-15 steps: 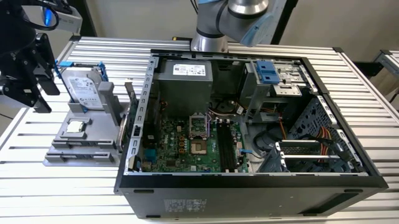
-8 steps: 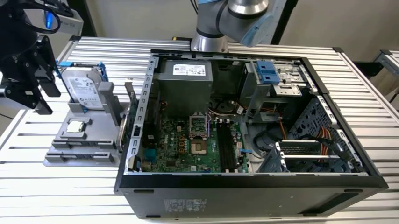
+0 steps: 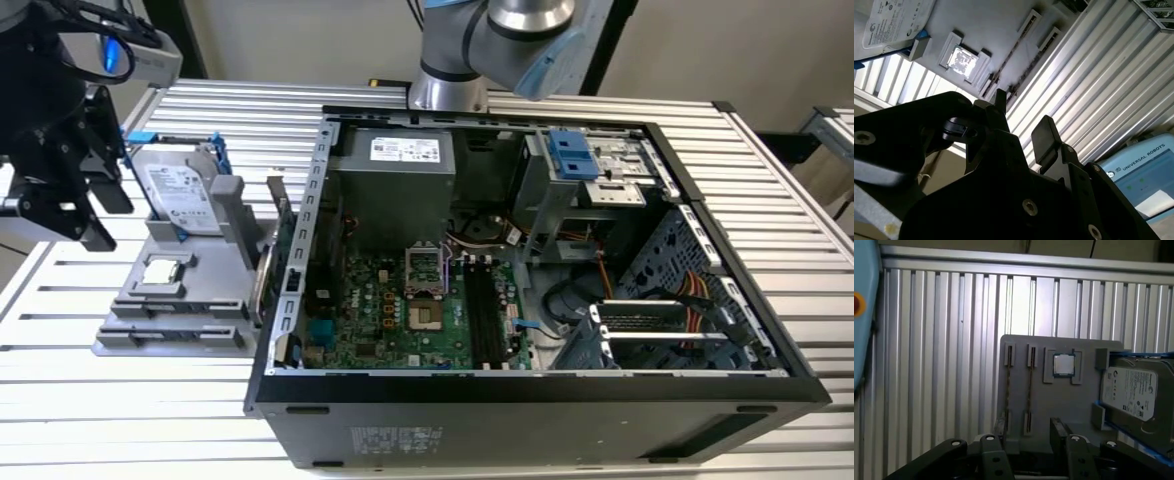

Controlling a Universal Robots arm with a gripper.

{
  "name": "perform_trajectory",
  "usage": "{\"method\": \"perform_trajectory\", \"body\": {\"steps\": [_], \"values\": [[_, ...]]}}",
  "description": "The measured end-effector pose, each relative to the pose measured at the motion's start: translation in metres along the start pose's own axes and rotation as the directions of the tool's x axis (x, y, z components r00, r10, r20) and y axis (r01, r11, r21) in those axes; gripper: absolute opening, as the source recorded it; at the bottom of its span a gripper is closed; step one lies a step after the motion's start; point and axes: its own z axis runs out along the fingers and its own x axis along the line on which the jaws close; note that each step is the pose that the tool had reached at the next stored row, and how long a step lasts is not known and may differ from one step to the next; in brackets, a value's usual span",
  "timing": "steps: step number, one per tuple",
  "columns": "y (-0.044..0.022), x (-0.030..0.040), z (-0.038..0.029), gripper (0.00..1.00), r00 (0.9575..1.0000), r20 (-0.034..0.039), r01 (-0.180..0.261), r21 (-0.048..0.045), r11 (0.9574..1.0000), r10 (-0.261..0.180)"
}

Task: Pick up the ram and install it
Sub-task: 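Pick up the ram and move it above insertion slot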

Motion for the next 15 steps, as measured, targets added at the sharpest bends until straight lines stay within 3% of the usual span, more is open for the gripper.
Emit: {"method": "perform_trajectory", "body": {"steps": [15], "values": [[-0.0002,0.0003,0.0093,1.0,1.0,-0.0018,-0.007,0.0001,1.0,0.007]]}}
